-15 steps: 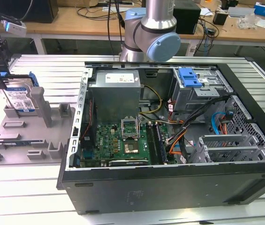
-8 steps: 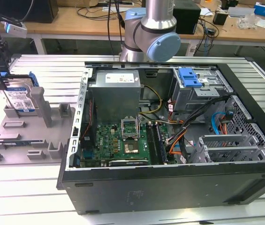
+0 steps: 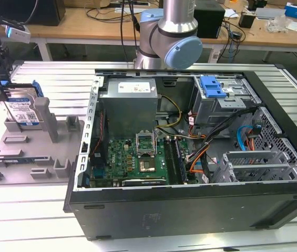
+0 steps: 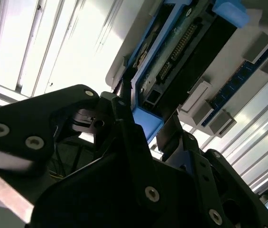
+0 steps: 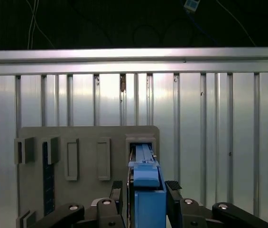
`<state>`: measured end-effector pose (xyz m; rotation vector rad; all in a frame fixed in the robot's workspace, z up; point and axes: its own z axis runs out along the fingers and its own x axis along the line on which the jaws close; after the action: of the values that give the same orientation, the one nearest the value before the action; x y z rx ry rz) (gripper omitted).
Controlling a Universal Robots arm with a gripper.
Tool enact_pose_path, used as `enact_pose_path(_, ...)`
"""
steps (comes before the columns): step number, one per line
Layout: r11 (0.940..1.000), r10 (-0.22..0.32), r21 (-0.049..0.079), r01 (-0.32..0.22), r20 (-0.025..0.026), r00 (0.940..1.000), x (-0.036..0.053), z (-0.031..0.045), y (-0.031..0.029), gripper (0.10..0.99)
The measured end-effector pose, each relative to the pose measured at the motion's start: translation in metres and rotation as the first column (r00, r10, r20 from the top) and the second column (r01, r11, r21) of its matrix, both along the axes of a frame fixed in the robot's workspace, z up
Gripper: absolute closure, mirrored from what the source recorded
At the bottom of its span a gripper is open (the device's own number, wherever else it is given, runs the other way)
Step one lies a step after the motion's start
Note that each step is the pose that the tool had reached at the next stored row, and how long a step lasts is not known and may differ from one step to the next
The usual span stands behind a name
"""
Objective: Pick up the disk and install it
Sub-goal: 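Pick up the disk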
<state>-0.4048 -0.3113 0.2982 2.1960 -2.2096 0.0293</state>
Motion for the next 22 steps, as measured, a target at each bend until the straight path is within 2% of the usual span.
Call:
enact_pose_path(2, 1.0, 0.0, 0.0, 0.0, 0.0, 1.0, 0.0, -0.0001, 0.0, 0.62)
enact_pose_path(3, 1.0, 0.0, 0.0, 0.0, 0.0001, 1.0, 0.0, -0.0001, 0.0, 0.69)
enact_pose_path(22, 1.0, 0.0, 0.0, 0.0, 0.0, 1.0, 0.0, -0.0017, 0.0, 0.722)
